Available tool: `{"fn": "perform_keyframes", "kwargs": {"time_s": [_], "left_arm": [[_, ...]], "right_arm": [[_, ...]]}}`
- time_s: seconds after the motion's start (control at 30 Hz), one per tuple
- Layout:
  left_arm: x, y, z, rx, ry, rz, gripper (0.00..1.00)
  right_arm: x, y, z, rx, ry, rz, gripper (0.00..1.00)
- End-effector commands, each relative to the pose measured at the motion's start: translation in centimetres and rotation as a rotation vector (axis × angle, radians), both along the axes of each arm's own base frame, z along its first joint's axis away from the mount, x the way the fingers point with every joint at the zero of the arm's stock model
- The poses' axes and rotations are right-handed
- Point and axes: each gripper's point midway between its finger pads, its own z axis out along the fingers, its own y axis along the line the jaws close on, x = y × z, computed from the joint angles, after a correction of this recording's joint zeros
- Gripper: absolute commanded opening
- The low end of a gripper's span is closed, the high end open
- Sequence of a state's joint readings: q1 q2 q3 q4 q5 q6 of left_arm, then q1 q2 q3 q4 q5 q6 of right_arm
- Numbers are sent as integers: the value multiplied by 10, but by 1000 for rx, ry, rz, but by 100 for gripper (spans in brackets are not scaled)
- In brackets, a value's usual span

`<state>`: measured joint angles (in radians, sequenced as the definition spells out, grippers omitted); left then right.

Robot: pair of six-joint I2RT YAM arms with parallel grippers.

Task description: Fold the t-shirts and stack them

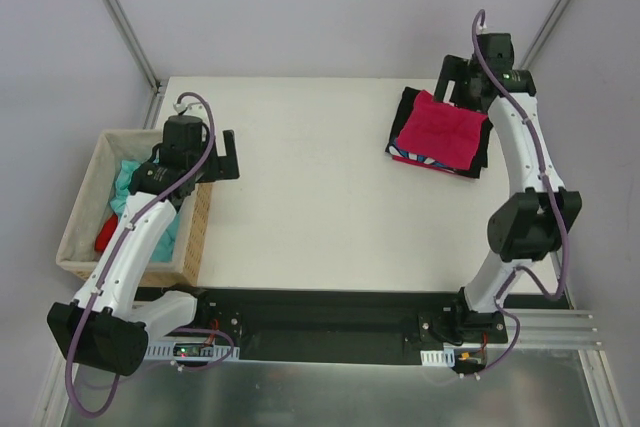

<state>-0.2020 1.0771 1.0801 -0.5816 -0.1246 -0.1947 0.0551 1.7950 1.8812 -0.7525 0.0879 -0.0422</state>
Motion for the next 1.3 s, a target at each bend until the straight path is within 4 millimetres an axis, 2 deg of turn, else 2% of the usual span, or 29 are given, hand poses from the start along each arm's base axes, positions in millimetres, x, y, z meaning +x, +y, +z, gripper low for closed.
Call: {"fn": "perform_keyframes", "kwargs": {"time_s": [0.0, 0.03, 0.07, 0.17, 0.33, 0.47, 0.5, 0.63, 0.97, 1.27], "left_arm": [[-4, -5, 11, -42, -53, -13, 99], [-5, -6, 11, -47, -53, -17, 99], [-7, -8, 9, -54, -51, -23, 99], [-9, -8, 12, -63, -65, -26, 99], [-12, -11, 13, -78, -77, -34, 99], [-12, -13, 11, -84, -78, -43, 99], [-12, -13, 10, -84, -73, -42, 99], [-10, -13, 9, -83, -70, -44, 99], [-11, -18, 4, -94, -58, -57, 99], [-9, -20, 2, -97, -50, -61, 99]], "right_arm": [[-33, -13, -27, -63, 71, -47, 97], [-41, -16, -29, -69, 78, -56, 97], [-50, -18, -46, -80, 122, -63, 97], [-65, -28, -66, -109, 164, -96, 97], [-70, -44, -89, -91, 215, -139, 97], [-63, -45, -106, -91, 248, -137, 97], [-61, -53, -106, -91, 250, -156, 97], [-52, -66, -117, -92, 274, -183, 97], [-35, -86, -145, -76, 323, -219, 97], [-37, -98, -164, -91, 367, -247, 97]]}}
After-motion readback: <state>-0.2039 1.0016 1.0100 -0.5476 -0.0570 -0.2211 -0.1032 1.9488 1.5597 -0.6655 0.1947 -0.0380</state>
